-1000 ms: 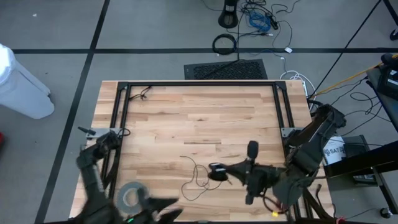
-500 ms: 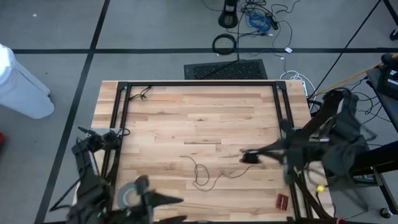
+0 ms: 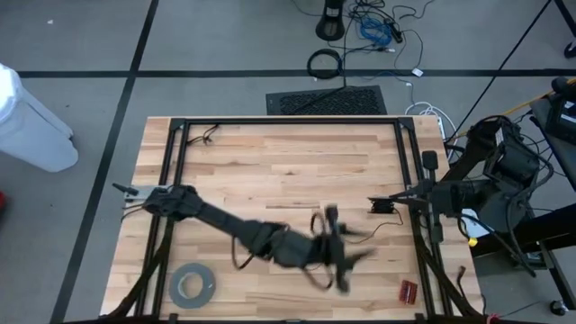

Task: Coil cords
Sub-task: Coil the black wire onto the spool

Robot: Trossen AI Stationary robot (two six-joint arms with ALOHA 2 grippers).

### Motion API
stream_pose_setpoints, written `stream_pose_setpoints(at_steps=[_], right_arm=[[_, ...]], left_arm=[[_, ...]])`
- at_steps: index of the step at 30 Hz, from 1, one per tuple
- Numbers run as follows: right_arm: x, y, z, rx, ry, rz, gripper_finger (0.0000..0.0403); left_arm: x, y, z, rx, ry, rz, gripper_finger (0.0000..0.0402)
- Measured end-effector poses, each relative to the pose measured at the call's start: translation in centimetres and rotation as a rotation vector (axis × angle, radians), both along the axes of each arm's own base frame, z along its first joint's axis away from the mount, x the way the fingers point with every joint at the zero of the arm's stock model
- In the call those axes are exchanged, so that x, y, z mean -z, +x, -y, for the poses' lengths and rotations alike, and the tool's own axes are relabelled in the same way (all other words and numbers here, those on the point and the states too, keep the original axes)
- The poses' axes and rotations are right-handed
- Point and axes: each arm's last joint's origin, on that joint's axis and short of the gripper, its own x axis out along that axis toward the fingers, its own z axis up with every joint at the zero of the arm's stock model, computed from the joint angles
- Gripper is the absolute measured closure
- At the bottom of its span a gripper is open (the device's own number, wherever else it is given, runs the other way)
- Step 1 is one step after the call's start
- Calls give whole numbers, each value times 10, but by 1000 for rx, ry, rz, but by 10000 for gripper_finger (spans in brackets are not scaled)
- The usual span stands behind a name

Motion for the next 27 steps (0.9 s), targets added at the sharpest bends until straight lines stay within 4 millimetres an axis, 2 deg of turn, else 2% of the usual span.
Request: stream_pose_setpoints(at_steps=[3,5,9,12,15,18,21,23,27], right_arm=[[3,-4,0,11,43,-19,403],[5,-6,1,19,67,-36,403],[8,-9,2,31,89,-55,403],[7,-9,2,30,94,-52,403],[7,-10,2,29,90,-45,403],[5,-12,7,36,115,-37,403],[4,-15,12,47,171,-36,403],[4,-18,15,39,207,-58,403],[4,-21,19,40,228,-68,403]], left_arm=[[8,11,-25,-125,-1,-67,253],[8,5,-32,-146,7,-149,257],[0,-17,-30,-165,-6,-279,258],[7,-25,-25,-181,1,-364,258],[29,-7,-17,-73,-41,-232,259],[68,13,-19,88,-102,-50,259],[105,16,-29,61,-98,-42,259],[111,10,-35,-3,-71,-57,259],[95,-16,-47,-114,-17,-48,259]])
